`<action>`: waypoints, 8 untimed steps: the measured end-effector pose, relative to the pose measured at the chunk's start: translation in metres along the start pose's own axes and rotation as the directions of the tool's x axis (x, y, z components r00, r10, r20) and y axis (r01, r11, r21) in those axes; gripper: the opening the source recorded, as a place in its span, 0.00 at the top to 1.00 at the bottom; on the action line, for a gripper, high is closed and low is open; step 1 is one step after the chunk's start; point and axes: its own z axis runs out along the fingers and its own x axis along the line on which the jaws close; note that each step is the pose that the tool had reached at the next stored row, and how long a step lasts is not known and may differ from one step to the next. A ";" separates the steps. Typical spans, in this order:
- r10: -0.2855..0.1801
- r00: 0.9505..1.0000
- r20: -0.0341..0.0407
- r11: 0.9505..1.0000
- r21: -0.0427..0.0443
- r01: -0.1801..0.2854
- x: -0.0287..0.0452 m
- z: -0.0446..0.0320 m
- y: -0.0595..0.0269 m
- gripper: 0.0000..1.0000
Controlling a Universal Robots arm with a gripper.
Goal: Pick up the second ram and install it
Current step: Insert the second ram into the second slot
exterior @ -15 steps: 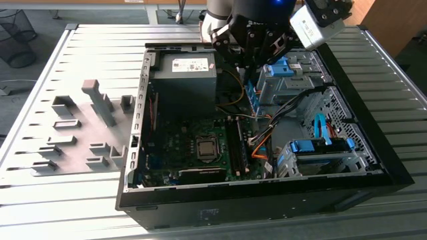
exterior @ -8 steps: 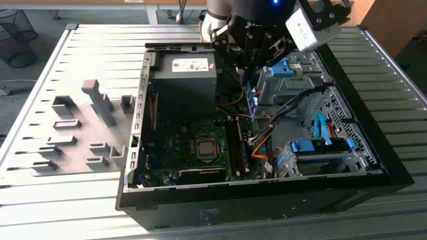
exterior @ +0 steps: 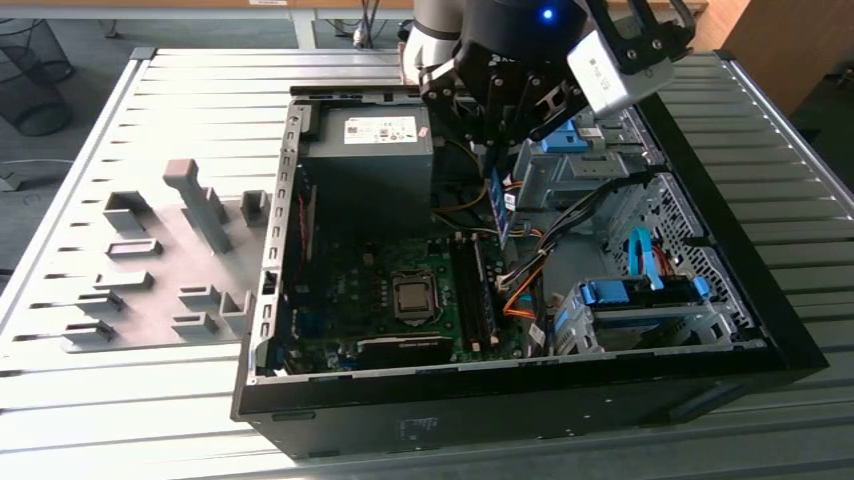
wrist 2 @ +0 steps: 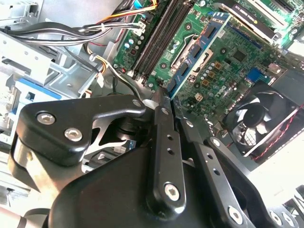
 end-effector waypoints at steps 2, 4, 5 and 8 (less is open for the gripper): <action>0.000 1.000 0.000 1.000 0.000 0.000 0.0000 0.0009 0.0000 0.86; 0.000 1.000 0.000 1.000 0.000 0.000 0.0000 0.0013 0.0000 0.86; 0.000 1.000 0.000 1.000 0.000 0.000 0.0000 0.0016 0.0000 0.86; 0.000 1.000 0.000 1.000 0.000 0.000 0.0000 0.0021 0.0000 0.86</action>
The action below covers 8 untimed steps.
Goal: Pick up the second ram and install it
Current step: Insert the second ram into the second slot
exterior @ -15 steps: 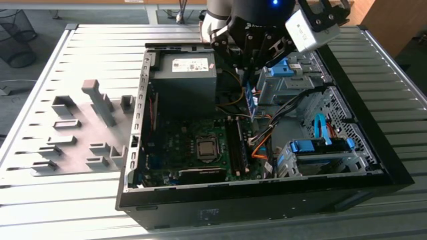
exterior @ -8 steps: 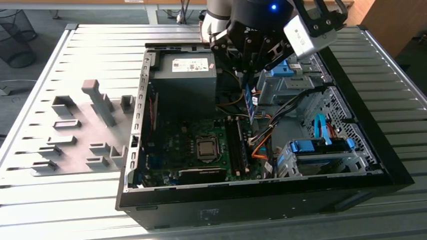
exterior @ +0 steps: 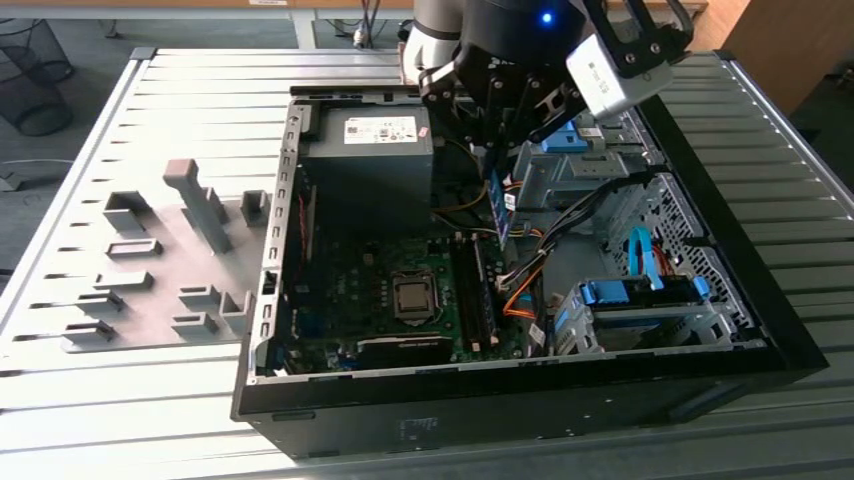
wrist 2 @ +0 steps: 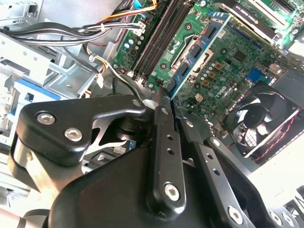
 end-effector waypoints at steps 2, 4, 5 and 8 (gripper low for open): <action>0.000 1.000 0.000 1.000 0.000 0.000 0.0000 0.0004 0.0000 0.86; 0.000 1.000 0.000 1.000 0.000 0.000 0.0000 0.0008 0.0000 0.86; 0.000 1.000 0.000 1.000 0.000 0.000 0.0000 0.0010 0.0000 0.86; 0.000 1.000 0.000 1.000 0.000 0.000 0.0000 0.0017 0.0000 0.86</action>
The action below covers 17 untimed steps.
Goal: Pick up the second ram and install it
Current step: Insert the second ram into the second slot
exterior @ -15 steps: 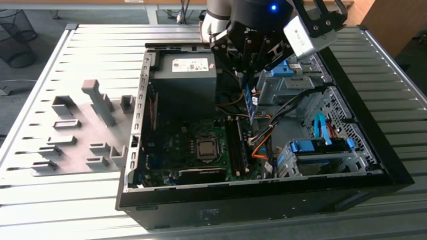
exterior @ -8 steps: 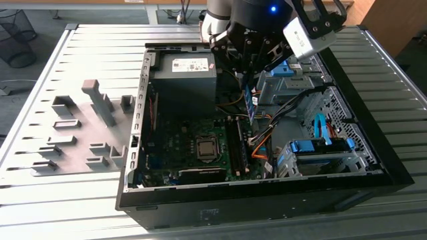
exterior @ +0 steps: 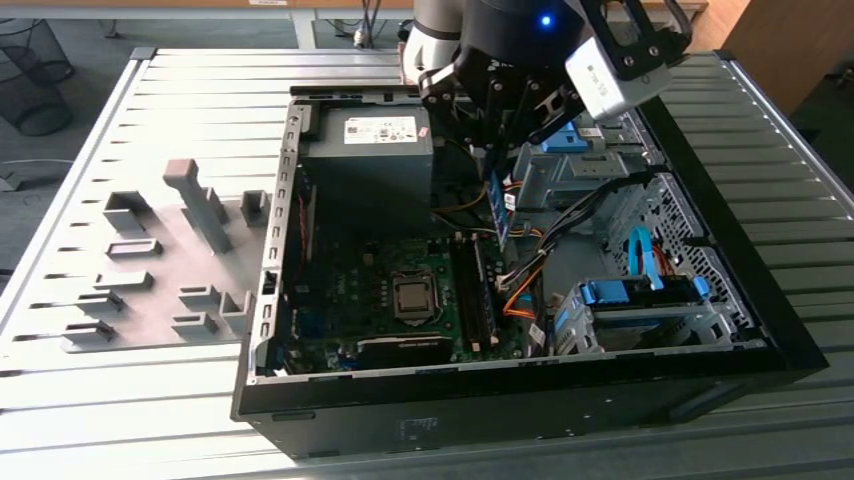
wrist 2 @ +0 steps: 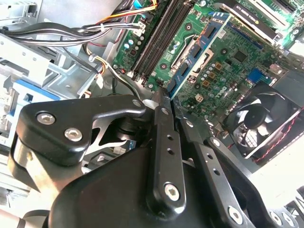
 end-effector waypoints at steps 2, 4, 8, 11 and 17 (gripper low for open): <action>0.000 1.000 0.000 1.000 0.000 0.000 0.0000 0.0007 0.0000 0.86; 0.000 1.000 0.000 1.000 0.000 0.000 0.0000 0.0013 0.0000 0.86; 0.000 1.000 0.000 1.000 0.000 0.000 0.0000 0.0021 0.0000 0.86; 0.000 1.000 0.000 1.000 0.000 0.000 0.0000 0.0027 0.0000 0.86; 0.000 1.000 0.000 1.000 0.000 0.000 0.0000 0.0040 0.0000 0.86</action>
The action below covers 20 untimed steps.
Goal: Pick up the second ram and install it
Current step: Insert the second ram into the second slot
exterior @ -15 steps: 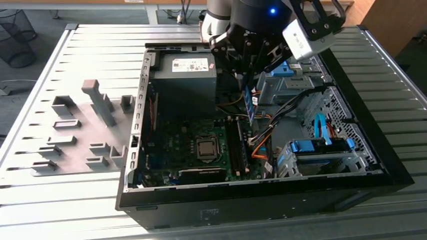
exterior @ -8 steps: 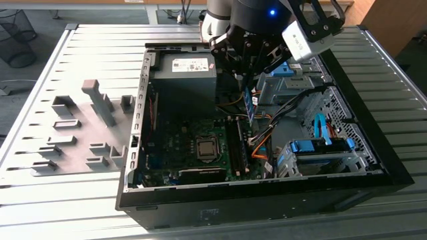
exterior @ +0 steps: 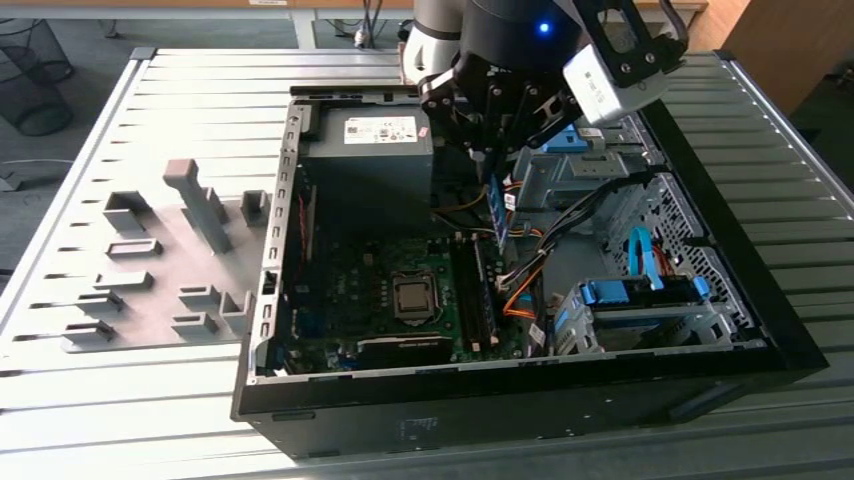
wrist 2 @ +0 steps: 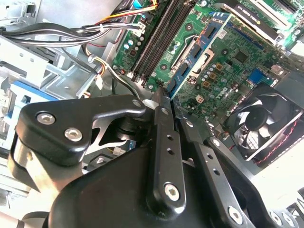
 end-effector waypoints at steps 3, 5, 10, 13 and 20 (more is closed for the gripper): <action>0.000 1.000 0.000 1.000 0.000 0.000 0.0000 0.0008 0.0000 0.86; 0.000 1.000 0.000 1.000 0.000 0.000 0.0000 0.0013 0.0000 0.86; 0.000 1.000 0.000 1.000 0.000 0.000 0.0000 0.0042 0.0000 0.86; 0.000 1.000 0.000 1.000 0.000 0.000 0.0000 0.0047 0.0000 0.86; 0.000 1.000 0.000 1.000 0.000 0.000 0.0000 0.0067 0.0000 0.86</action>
